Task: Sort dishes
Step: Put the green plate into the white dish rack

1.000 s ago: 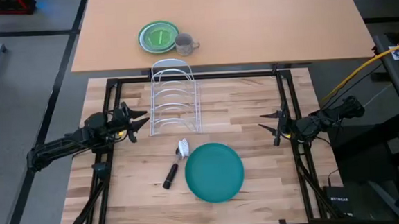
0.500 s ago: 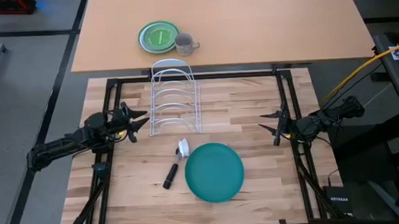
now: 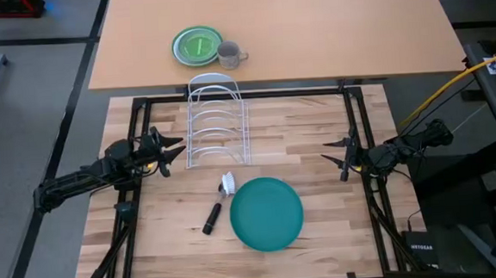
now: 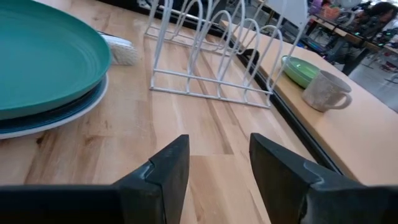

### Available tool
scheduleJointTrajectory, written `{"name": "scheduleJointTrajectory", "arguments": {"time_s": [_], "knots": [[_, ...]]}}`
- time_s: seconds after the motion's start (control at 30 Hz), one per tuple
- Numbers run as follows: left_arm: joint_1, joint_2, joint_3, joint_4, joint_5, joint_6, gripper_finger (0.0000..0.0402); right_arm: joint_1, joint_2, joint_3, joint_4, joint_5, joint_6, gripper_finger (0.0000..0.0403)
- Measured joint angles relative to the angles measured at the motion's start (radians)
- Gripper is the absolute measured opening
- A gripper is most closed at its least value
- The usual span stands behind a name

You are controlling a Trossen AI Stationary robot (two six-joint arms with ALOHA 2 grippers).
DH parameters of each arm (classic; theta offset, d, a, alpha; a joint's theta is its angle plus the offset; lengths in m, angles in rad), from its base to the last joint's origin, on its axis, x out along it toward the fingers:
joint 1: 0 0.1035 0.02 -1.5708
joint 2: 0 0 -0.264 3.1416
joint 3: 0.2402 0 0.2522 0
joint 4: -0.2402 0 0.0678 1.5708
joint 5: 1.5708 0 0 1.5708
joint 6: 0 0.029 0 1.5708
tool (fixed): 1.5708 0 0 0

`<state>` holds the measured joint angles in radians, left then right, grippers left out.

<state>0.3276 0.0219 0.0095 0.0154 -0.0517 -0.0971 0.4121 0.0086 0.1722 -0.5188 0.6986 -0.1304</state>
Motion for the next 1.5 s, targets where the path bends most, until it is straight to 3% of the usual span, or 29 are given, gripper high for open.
{"name": "scheduleJointTrajectory", "arguments": {"time_s": [0.13, 0.3, 0.6, 0.93, 1.17, 1.5], "knots": [[0.000, 0.000, 0.000, 0.000, 0.000, 0.000, 0.0143, 0.000, 0.000, 0.000, 0.045, 0.007, 0.073, 0.0172], [0.000, 0.000, 0.000, 0.001, 0.000, 0.000, 0.0143, 0.000, 0.000, 0.000, 0.254, -0.003, 0.094, 0.0172], [0.000, 0.000, 0.000, 0.001, 0.000, -0.054, 0.0143, 0.000, 0.094, 0.000, 0.504, -0.058, -0.035, 0.0172], [-0.001, 0.000, 0.000, 0.151, 0.000, -0.079, 0.0143, 0.000, 0.460, 0.000, 0.763, -0.098, 0.015, 0.0172], [-0.001, 0.000, 0.000, 0.150, 0.000, -0.079, 0.0143, 0.000, 0.709, 0.010, 0.812, -0.098, 0.276, 0.0172], [-0.001, 0.000, 0.000, 0.113, 0.000, -0.079, 0.0143, 0.000, 1.056, 0.169, 0.778, -0.161, 0.633, 0.0172]]}}
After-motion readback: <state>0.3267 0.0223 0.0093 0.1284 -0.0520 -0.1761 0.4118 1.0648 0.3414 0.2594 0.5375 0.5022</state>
